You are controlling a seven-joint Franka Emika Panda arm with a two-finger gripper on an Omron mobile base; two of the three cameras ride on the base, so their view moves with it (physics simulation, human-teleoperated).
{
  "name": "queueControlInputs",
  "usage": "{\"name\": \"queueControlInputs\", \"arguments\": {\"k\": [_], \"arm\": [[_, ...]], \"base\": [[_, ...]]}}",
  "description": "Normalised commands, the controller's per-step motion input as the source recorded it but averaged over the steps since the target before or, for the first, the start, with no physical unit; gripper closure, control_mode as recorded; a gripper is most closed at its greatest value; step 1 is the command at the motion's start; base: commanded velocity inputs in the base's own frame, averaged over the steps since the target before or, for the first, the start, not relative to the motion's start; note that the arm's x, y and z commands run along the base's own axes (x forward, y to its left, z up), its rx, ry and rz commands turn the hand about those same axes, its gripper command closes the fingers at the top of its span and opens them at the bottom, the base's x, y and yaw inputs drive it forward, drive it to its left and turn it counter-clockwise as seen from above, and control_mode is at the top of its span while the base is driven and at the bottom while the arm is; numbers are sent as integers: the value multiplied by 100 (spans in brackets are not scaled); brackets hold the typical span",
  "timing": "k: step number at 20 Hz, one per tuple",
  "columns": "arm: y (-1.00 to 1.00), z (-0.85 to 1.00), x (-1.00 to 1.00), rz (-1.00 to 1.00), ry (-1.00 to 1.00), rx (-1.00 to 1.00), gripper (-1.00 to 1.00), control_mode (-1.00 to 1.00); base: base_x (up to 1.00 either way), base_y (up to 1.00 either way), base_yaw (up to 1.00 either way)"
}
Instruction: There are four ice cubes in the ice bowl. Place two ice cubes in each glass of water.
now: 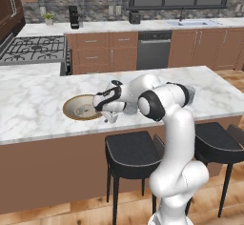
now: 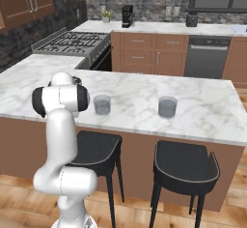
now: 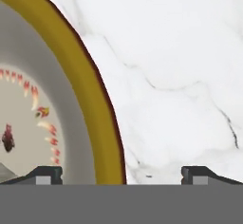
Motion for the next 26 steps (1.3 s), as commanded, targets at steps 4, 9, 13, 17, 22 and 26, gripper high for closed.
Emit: {"name": "queueControlInputs", "arguments": {"k": [4,9,13,17,22,26], "arm": [[0,-3,15,-1,0,0,-100,-100],[-1,0,17,0,0,0,-100,-100],[0,0,14,0,0,0,-100,-100],[3,-4,4,0,0,0,-100,-100],[4,-2,0,0,0,0,100,-100],[1,0,0,0,0,0,100,-100]], "base": [[0,0,0],[0,0,0],[0,0,0],[0,0,0],[0,0,0],[0,0,0]]}}
